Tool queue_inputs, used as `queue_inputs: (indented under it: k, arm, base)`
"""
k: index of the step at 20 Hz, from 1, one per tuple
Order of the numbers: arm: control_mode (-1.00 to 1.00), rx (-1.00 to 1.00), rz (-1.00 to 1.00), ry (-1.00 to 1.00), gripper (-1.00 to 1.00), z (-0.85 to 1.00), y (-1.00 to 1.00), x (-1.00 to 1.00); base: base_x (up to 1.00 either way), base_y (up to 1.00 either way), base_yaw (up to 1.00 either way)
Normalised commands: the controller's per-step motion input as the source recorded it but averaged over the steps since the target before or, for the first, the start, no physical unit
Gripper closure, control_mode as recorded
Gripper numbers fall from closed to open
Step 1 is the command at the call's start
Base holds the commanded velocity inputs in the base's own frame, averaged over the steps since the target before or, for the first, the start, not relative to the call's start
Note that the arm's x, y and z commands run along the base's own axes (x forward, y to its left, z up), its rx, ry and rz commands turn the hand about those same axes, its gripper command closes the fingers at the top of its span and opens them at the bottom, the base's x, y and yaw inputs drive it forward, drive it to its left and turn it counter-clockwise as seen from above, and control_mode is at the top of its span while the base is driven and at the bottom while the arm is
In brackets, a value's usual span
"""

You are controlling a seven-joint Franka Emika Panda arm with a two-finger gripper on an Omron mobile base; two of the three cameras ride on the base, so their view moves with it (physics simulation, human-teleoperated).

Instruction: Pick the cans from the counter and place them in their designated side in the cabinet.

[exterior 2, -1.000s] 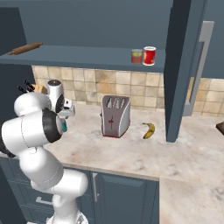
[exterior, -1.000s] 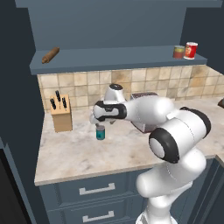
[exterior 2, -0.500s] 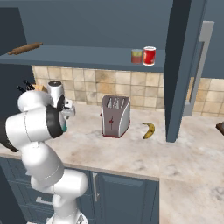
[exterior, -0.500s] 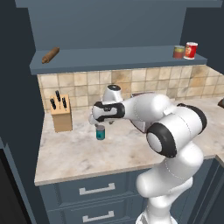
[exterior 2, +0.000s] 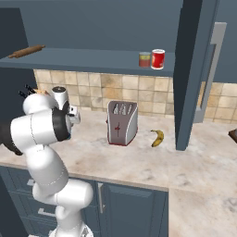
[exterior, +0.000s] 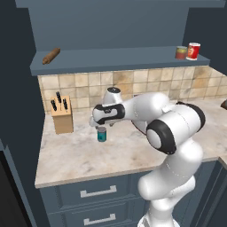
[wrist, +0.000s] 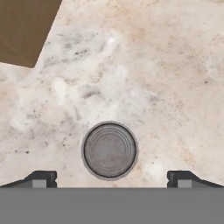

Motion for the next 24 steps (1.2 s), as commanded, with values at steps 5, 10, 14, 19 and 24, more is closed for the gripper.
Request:
queue_inputs:
  k: [5,10,14,19,24]
  arm:
    - [-1.00,-0.01,0.00,0.00,-1.00,-0.07,0.03,0.03]
    - [-1.00,-0.01,0.00,0.00,-1.00,-0.06,0.03,0.00]
    - [-1.00,-0.01,0.00,0.00,-1.00,-0.06,0.02,0.00]
    - [-1.00,-0.01,0.00,0.00,-1.00,-0.08,0.00,0.03]
    - [-1.00,-0.01,0.00,0.00,-1.00,-0.10,0.00,0.04]
  base:
    - [0.00,0.00,0.00]
    - [0.00,0.00,0.00]
    - [0.00,0.00,0.00]
    - [0.00,0.00,0.00]
    - [0.00,0.00,0.00]
